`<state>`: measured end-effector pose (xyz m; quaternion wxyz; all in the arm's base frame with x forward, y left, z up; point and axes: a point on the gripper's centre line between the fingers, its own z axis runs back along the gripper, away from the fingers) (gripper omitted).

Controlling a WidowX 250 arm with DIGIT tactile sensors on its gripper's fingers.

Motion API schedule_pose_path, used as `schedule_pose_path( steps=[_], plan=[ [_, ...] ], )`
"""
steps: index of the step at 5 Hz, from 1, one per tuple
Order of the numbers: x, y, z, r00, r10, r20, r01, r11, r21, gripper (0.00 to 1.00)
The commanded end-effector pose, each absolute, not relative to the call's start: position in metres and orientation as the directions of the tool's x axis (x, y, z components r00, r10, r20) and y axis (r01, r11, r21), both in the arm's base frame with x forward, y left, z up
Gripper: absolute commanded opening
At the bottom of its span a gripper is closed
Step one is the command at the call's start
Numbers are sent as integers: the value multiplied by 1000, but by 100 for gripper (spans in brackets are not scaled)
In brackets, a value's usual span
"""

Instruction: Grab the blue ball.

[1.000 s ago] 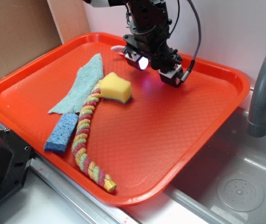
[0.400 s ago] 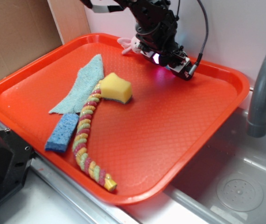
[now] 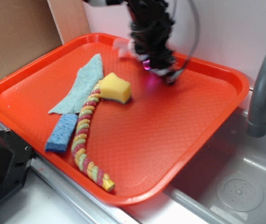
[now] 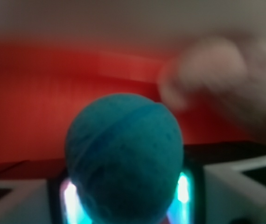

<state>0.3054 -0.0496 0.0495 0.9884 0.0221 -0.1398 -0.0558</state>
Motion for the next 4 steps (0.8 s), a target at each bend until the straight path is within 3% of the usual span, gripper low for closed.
schedule_pose_path(
  steps=[1, 2, 3, 4],
  plan=[
    [225, -74, 139, 961, -19, 275, 36, 998, -55, 0],
    [205, -71, 158, 984, 71, 162, -60, 995, -74, 0],
    [190, -70, 171, 990, 105, 94, -100, 993, -63, 0],
    [163, -46, 173, 981, 181, 75, -186, 981, 54, 0]
  ],
)
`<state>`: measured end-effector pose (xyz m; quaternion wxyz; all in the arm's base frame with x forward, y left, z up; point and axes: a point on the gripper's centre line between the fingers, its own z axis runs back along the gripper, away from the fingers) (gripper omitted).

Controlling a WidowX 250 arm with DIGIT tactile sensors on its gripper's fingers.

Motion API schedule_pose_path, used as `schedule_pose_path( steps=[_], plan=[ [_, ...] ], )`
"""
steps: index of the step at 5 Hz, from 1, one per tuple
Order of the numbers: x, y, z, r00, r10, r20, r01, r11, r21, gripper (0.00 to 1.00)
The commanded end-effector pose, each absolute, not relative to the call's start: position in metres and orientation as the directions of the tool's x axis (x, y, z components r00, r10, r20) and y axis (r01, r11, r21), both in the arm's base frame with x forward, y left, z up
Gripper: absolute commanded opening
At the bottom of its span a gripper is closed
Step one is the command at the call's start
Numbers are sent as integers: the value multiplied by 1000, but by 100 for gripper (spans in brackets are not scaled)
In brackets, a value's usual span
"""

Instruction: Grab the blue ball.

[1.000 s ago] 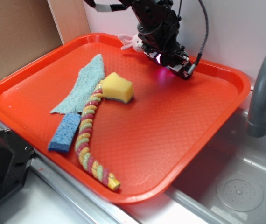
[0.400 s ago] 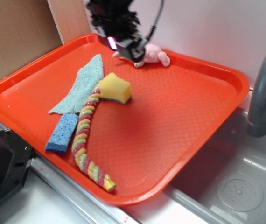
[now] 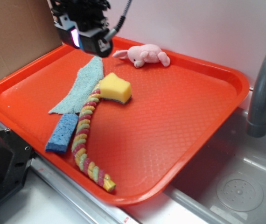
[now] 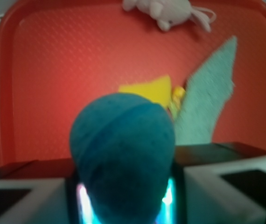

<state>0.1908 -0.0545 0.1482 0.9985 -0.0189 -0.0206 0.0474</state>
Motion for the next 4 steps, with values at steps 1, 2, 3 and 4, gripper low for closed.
schedule_pose_path(
  steps=[1, 2, 3, 4],
  plan=[
    [146, -7, 168, 946, 277, 170, -300, 946, 126, 0],
    [141, 17, 163, 921, 354, 160, -378, 911, 162, 0],
    [143, 25, 156, 916, 380, 130, -398, 903, 161, 0],
    [149, 24, 150, 920, 375, 112, -389, 907, 164, 0]
  ],
)
